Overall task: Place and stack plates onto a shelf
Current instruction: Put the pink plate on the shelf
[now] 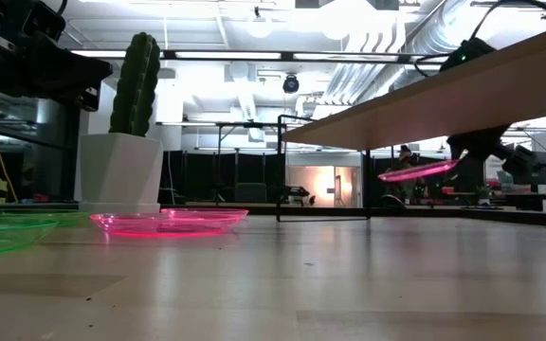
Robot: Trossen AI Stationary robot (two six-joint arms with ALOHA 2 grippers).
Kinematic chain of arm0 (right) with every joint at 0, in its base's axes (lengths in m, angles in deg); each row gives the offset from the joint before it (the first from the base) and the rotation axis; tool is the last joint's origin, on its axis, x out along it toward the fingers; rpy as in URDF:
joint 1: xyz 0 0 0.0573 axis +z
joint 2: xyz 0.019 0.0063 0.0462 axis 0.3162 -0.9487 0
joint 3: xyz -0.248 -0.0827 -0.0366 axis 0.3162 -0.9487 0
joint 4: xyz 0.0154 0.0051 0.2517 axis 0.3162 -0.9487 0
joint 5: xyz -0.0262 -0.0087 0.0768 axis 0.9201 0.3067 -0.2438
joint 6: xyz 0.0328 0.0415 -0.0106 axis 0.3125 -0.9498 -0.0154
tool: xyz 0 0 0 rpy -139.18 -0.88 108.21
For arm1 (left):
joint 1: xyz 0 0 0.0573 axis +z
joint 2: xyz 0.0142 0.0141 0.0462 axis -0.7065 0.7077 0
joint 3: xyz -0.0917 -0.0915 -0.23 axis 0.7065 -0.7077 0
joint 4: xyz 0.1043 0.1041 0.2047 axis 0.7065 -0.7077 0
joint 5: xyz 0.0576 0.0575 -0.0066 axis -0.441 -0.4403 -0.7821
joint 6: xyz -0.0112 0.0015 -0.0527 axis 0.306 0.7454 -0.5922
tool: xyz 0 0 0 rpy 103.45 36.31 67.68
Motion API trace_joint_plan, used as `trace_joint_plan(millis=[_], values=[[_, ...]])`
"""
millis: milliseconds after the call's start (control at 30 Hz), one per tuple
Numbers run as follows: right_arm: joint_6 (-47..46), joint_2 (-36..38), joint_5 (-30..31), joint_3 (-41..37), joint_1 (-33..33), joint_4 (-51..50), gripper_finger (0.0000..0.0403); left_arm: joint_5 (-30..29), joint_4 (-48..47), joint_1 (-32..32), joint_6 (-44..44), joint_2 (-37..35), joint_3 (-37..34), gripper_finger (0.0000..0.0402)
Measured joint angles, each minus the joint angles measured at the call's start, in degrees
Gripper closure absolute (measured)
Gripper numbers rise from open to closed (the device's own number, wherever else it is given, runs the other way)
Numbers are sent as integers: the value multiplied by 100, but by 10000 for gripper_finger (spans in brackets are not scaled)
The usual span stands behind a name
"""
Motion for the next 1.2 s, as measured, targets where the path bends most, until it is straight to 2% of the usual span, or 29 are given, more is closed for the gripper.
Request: trace_joint_plan(millis=[233,533,700,967,1100,1200], values=[[228,526,123,0,0,142,403,-2,0,0,0,0,2,401],[1403,1450,-165,0,0,1421,403,-1,-1,0,1,0,0,401],[2273,1794,-1187,3,0,2036,403,-2,0,2,0,2,2,401],[3172,1769,-3347,479,245,1672,403,0,0,2,0,0,0,401],[3564,1746,-3871,1040,650,889,403,-1,0,2,1,0,0,401],[3816,1725,-4007,1582,991,-252,403,-1,0,1,0,0,1,402]])
